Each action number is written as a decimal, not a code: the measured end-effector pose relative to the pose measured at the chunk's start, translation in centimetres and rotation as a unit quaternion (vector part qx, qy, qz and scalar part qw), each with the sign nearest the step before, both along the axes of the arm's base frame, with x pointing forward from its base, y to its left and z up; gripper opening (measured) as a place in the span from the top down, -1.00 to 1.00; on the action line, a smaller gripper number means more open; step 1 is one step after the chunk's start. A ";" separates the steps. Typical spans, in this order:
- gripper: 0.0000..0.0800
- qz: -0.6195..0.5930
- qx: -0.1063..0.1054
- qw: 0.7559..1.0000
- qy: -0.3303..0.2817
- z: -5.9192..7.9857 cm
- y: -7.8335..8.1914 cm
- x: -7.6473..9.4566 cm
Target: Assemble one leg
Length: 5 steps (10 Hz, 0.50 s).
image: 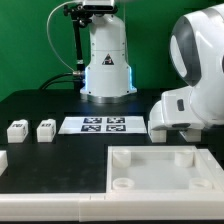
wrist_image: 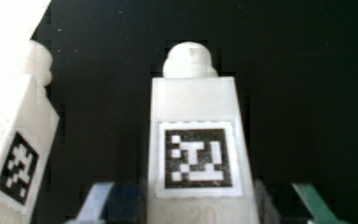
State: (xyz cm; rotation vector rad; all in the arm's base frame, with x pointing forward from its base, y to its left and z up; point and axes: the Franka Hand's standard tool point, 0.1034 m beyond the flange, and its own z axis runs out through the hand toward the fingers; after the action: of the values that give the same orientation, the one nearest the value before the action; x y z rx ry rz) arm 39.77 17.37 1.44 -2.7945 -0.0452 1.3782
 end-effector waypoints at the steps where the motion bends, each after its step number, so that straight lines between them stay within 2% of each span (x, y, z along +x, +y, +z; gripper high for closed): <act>1: 0.28 0.007 0.008 1.000 0.011 0.8 -0.5 0.2; 2: 0.28 0.014 0.019 0.999 0.023 4.0 -2.2 2.2; 3: 0.27 0.015 0.026 0.999 0.024 6.5 -3.5 3.9; 4: 0.27 0.014 0.023 0.999 0.025 8.3 -4.1 4.5; 5: 0.27 0.014 0.021 1.000 0.015 9.1 -4.1 4.7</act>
Offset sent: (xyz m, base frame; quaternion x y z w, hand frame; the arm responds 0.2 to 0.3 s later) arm 0.0323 -0.0484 0.0984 -0.0202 -0.0606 -0.0121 0.9979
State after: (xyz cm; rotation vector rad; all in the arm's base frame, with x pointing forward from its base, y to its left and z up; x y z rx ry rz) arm 44.45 13.22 10.58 -2.7490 -0.1115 1.4067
